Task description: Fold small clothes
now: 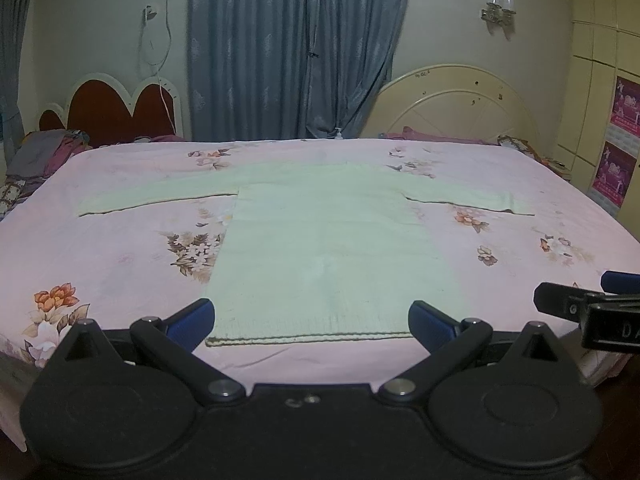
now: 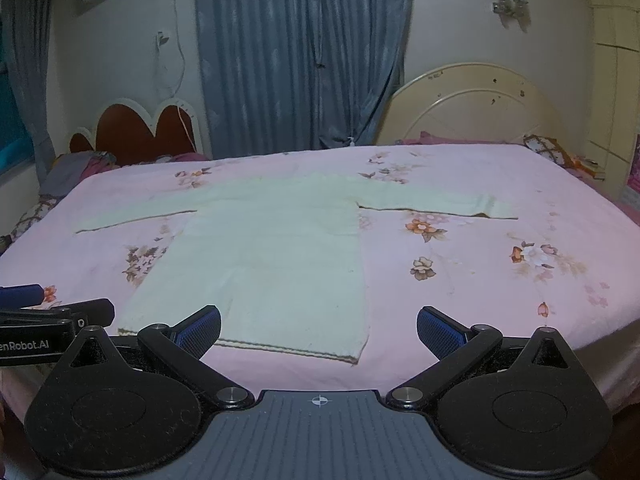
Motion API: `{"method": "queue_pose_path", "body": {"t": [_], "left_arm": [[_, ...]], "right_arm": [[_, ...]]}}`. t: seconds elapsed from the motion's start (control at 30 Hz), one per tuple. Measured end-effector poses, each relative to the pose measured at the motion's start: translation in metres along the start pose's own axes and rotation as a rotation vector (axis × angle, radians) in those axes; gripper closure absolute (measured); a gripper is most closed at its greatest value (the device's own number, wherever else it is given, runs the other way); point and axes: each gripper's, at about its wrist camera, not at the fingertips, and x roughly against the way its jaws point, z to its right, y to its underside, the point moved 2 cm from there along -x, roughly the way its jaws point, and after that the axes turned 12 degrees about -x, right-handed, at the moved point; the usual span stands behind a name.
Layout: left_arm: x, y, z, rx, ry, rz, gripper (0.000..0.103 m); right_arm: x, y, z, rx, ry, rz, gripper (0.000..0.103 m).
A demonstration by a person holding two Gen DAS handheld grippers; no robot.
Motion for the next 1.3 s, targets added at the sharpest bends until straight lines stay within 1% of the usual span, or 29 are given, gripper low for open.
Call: {"method": "queue_pose_path", "body": {"t": [1.3], "left_arm": [[-0.0008, -0.0003, 0.0037, -0.001, -0.006, 0.002, 0.0]], "right_arm": [[-0.0004, -0.0026, 0.0067, -0.006, -0.001, 0.005, 0.0]]}}
